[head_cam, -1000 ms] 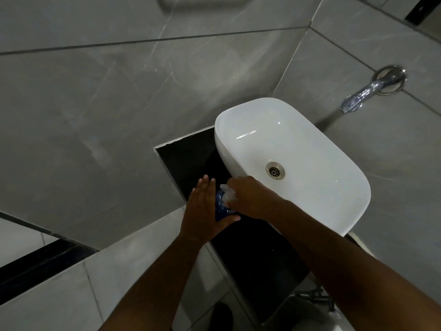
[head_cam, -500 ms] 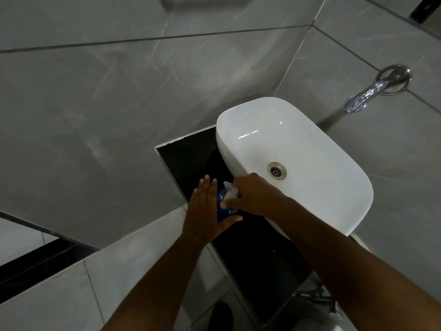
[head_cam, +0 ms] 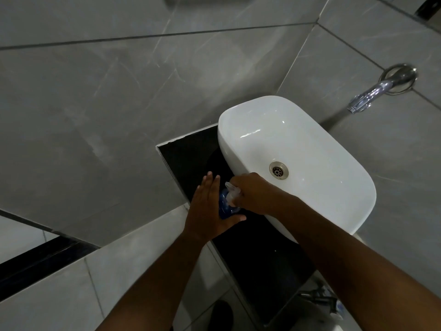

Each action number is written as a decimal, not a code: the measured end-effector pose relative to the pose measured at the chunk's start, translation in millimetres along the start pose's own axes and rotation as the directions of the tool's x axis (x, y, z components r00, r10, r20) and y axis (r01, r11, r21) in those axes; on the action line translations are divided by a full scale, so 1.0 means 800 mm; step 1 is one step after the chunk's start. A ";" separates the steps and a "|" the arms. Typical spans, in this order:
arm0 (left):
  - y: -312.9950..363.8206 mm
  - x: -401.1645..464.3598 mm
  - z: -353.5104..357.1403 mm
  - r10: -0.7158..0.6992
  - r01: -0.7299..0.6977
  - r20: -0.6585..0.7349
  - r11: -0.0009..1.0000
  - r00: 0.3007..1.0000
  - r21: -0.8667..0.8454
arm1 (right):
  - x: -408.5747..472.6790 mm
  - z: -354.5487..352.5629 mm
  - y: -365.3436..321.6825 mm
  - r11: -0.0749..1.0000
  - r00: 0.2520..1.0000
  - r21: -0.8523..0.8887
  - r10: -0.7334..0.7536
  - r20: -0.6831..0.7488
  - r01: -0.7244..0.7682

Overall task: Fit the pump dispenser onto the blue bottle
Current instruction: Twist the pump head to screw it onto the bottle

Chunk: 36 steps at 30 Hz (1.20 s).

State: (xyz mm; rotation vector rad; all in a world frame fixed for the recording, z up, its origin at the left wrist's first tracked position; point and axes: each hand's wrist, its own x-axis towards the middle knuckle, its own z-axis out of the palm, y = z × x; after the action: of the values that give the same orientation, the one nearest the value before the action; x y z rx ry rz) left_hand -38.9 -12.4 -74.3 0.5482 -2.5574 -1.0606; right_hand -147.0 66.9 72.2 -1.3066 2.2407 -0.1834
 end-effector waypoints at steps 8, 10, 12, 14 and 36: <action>0.000 0.020 -0.012 0.068 -0.069 0.040 0.998 0.997 0.007 | 0.003 -0.003 -0.005 1.000 0.999 0.026 -0.007 0.048 0.006; -0.002 0.022 -0.012 0.090 -0.091 0.031 0.995 0.995 0.034 | 0.001 0.000 -0.007 0.999 0.999 0.040 0.015 0.029 -0.016; -0.007 0.022 -0.010 0.115 -0.115 0.010 0.993 0.993 0.036 | -0.003 0.004 -0.008 0.998 0.999 0.060 0.034 -0.022 -0.032; -0.010 0.022 -0.009 0.128 -0.129 0.009 0.991 0.992 0.020 | -0.006 0.012 -0.008 0.994 0.995 0.074 0.082 -0.064 -0.077; 0.000 0.016 -0.009 0.083 -0.083 -0.004 0.993 0.997 0.081 | -0.015 -0.003 -0.020 0.989 0.999 -0.145 -0.026 -0.043 0.020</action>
State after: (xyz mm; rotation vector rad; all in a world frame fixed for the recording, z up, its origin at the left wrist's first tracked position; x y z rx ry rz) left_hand -47.1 -22.9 -68.0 0.4605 -2.6016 -0.9284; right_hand -131.6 68.3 84.5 -1.4173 2.3147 -0.0596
